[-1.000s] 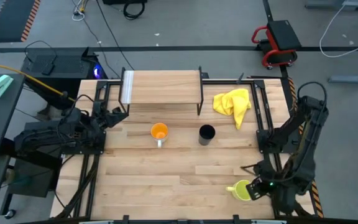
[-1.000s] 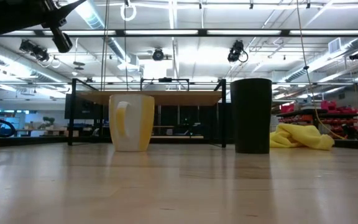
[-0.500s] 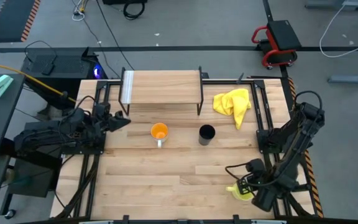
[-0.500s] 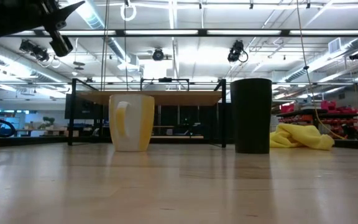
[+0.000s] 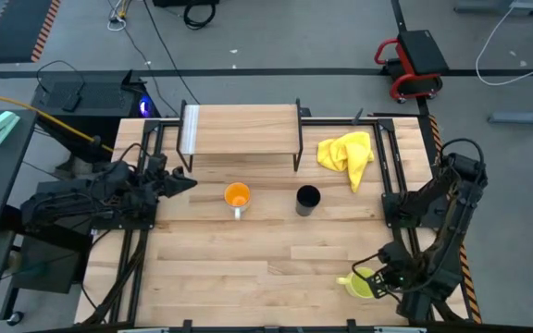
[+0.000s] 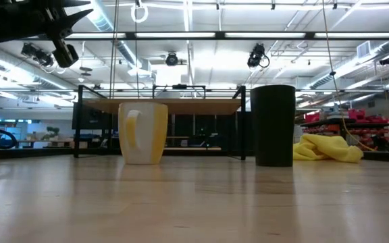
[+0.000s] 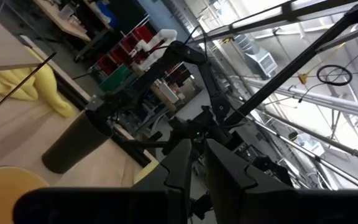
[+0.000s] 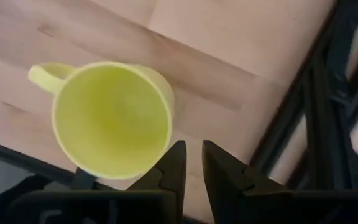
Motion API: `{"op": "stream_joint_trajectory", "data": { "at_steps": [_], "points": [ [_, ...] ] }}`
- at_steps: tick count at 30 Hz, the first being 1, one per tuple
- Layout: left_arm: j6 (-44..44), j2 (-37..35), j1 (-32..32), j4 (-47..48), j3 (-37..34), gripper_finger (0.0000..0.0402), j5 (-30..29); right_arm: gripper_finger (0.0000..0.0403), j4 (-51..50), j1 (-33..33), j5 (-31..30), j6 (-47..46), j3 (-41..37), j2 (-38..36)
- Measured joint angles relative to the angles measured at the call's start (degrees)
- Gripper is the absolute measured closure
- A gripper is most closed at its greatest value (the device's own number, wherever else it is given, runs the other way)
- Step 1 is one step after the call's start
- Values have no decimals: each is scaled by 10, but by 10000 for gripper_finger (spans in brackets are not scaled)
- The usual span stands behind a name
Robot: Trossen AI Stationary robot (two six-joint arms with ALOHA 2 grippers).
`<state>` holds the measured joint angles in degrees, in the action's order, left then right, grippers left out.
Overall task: Stack small to large cups/mugs on shelf
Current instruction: Put the yellow mug on the shelf
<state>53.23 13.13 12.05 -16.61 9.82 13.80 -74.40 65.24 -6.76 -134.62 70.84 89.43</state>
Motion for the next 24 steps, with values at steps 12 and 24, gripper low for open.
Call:
{"op": "stream_joint_trajectory", "data": {
  "at_steps": [12,24],
  "points": [
    [4,0,0,11,0,348,-6,355,56,2,-4,11,-46,0],
    [6,0,0,25,0,349,-7,355,79,-6,-12,9,-48,1]
  ]
}}
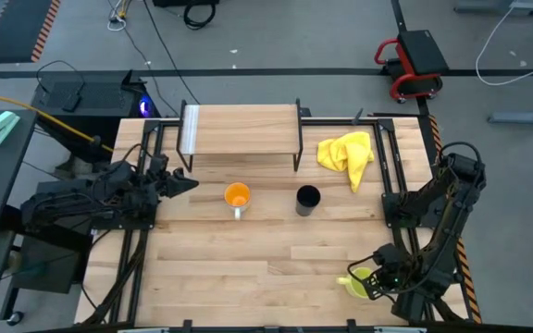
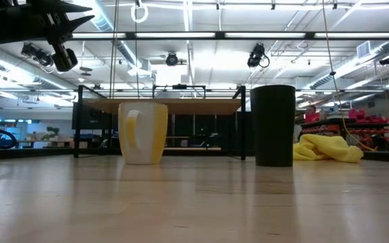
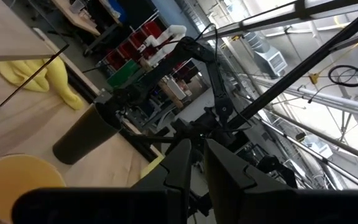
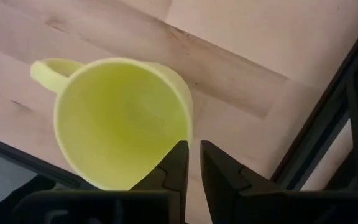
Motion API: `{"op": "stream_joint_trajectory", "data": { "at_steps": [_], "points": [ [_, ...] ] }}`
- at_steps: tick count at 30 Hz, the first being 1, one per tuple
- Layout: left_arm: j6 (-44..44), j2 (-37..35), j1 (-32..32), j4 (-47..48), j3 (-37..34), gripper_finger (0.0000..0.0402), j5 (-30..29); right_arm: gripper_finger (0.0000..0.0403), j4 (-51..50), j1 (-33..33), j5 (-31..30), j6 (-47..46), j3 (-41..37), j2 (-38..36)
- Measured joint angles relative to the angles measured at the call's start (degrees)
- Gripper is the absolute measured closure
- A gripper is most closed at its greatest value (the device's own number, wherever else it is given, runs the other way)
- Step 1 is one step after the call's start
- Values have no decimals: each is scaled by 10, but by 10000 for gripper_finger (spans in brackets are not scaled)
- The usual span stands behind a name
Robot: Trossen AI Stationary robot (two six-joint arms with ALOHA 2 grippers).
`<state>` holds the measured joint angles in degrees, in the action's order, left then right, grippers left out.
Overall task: Stack small to large cups/mugs on shelf
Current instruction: Put the yellow mug on the shelf
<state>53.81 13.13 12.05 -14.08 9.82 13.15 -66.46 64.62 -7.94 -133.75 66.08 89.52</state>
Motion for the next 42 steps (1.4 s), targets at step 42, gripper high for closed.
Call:
{"op": "stream_joint_trajectory", "data": {
  "at_steps": [42],
  "points": [
    [-1,0,0,50,0,355,0,392,-85,10,30,-26,96,0]
  ]
}}
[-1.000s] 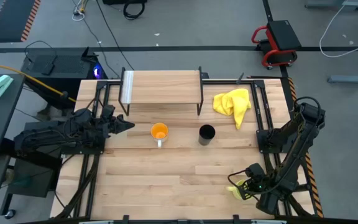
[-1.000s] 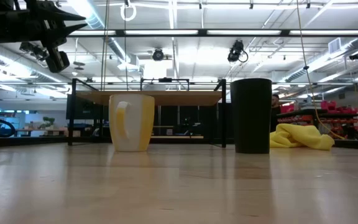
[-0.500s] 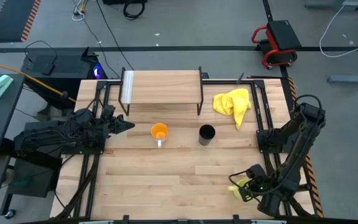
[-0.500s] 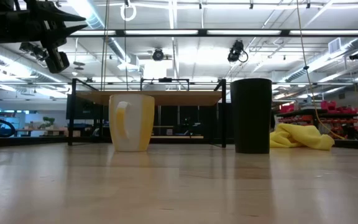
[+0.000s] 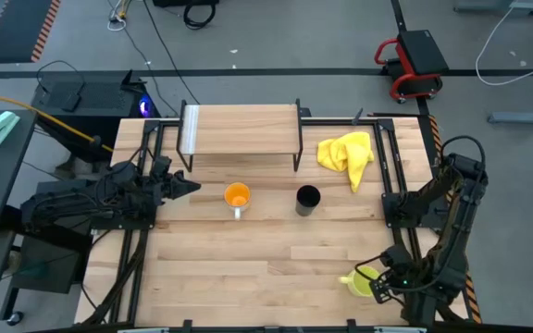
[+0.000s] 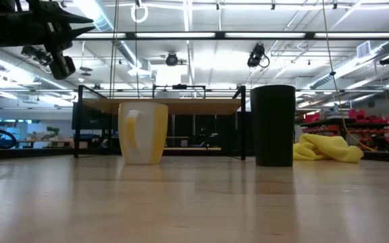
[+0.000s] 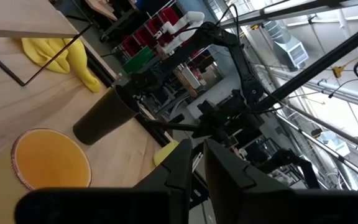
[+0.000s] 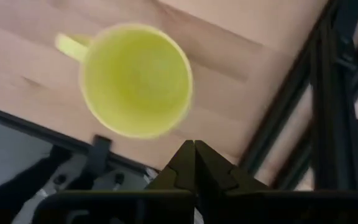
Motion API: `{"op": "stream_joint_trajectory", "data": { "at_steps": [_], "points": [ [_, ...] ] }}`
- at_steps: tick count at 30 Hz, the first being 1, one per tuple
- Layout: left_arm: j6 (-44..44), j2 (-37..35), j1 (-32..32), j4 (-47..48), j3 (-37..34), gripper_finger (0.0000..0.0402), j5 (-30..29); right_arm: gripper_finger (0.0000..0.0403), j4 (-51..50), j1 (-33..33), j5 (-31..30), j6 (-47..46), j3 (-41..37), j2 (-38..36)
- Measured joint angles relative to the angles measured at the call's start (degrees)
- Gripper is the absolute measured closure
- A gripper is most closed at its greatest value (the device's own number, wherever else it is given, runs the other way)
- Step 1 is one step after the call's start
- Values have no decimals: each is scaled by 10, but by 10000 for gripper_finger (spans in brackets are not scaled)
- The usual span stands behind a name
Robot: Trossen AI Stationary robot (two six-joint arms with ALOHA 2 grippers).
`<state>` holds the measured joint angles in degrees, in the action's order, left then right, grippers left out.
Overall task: Stack small to large cups/mugs on shelf
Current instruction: Put the yellow mug on the shelf
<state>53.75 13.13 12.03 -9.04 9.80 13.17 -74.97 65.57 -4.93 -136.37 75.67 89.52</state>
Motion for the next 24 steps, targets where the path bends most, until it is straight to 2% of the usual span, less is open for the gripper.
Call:
{"op": "stream_joint_trajectory", "data": {
  "at_steps": [8,10,12,16,20,24],
  "points": [
    [-4,0,0,0,0,356,0,391,78,-5,-243,36,0,0],
    [-4,0,0,0,0,354,0,391,77,1,-266,25,0,0],
    [-3,0,0,0,0,354,0,390,73,12,-244,16,0,0],
    [1,0,0,0,0,356,0,396,72,21,-161,10,-1,0],
    [8,0,0,0,0,358,0,399,55,21,-119,11,-1,0],
    [11,0,0,0,0,355,0,398,41,28,-35,10,-1,0]
  ]
}}
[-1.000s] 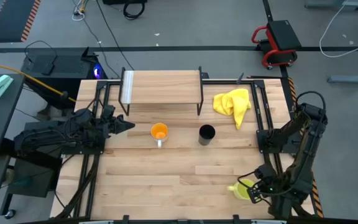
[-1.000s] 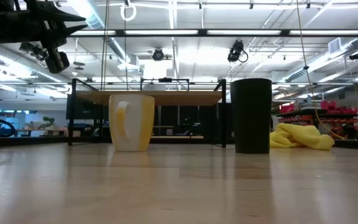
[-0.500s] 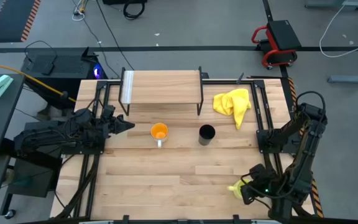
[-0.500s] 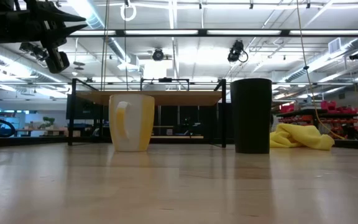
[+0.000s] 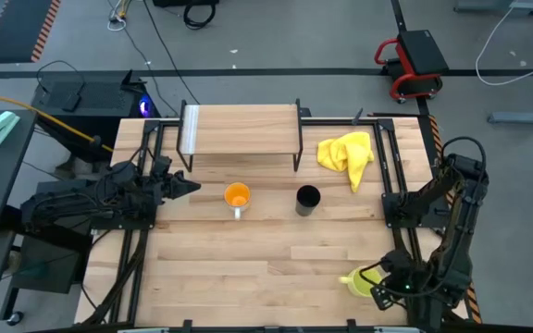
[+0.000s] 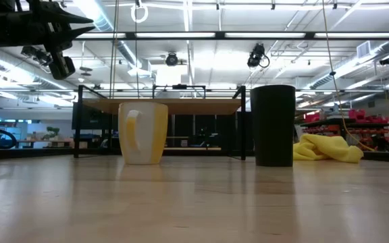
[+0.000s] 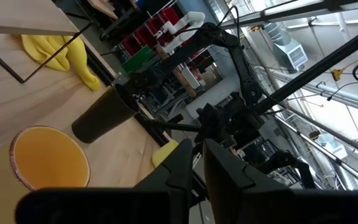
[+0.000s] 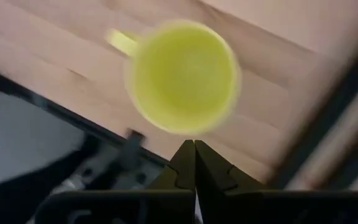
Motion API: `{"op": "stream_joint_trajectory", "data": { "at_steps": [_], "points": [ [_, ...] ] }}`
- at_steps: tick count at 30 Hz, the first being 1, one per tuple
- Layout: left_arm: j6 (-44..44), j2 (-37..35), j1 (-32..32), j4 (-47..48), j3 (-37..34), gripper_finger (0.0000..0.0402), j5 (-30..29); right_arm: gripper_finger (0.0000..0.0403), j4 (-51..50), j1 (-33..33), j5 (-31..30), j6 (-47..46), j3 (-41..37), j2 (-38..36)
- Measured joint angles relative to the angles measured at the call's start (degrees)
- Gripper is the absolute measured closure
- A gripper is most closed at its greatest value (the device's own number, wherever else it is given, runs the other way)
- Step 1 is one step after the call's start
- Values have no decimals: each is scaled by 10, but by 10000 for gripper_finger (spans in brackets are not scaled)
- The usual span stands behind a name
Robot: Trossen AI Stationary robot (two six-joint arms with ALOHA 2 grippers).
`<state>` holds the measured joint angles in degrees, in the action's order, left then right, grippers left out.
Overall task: Stack small to large cups/mugs on shelf
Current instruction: Put the yellow mug on the shelf
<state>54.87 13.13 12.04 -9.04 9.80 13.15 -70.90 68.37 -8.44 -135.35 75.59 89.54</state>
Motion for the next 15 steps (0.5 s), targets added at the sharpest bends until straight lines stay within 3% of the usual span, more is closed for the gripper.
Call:
{"op": "stream_joint_trajectory", "data": {
  "at_steps": [5,15],
  "points": [
    [-1,0,0,0,0,355,0,400,-4,27,28,-5,0,18],
    [-6,0,0,0,0,362,-12,400,6,13,26,7,0,108]
  ]
}}
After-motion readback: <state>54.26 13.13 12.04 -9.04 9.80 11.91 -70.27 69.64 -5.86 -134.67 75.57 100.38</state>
